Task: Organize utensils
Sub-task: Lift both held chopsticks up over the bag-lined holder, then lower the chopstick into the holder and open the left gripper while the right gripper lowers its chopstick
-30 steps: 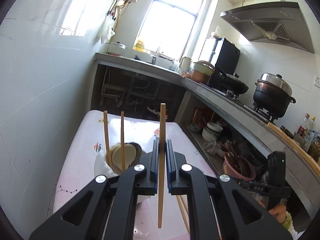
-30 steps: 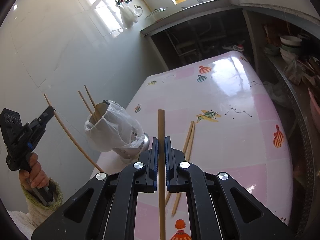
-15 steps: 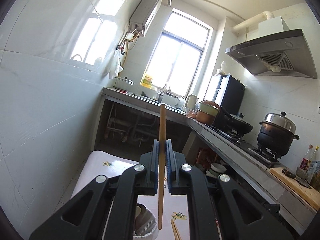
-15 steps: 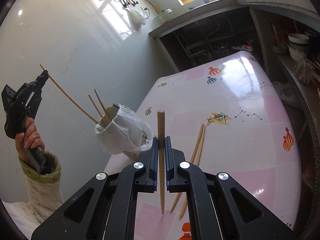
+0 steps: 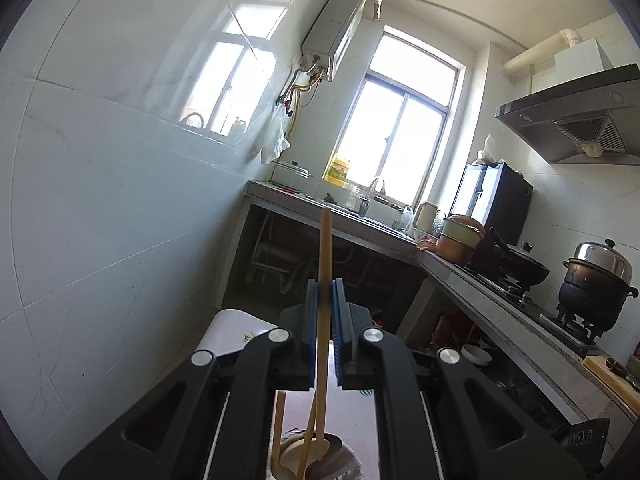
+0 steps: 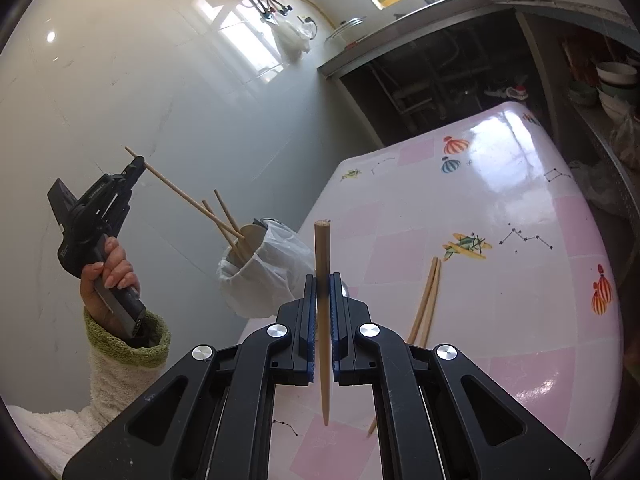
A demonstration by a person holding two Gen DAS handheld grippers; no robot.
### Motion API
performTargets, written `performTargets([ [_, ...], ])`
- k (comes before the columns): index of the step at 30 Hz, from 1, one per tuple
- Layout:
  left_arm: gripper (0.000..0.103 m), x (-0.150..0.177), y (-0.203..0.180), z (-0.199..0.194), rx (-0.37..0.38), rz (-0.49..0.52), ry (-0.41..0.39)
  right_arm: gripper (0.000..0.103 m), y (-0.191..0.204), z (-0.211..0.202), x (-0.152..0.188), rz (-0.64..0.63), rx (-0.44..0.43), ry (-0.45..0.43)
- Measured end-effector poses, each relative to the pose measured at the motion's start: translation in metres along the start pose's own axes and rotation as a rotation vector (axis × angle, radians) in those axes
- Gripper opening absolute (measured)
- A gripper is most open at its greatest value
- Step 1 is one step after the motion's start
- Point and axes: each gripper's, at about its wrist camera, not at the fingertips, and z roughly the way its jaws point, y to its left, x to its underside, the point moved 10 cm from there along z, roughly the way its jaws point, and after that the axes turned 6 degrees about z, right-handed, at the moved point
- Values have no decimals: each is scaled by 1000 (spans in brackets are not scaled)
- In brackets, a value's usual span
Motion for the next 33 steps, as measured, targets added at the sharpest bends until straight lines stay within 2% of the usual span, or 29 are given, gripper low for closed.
performTargets([
  [8, 6, 31, 4, 19, 8, 37, 46, 5, -2, 2, 1, 15, -5, 14],
  [19, 6, 80, -1, 39, 73, 19, 147, 5, -5, 9, 3, 27, -6, 34],
  [25, 6, 119, -13, 43, 85, 108, 237, 5, -2, 8, 3, 24, -5, 30],
  [28, 6, 138, -15, 44, 63, 146, 277, 5, -2, 5, 4, 23, -1, 25],
  [33, 7, 143, -14, 39, 43, 176, 274, 5, -1, 0, 3, 21, 7, 17],
])
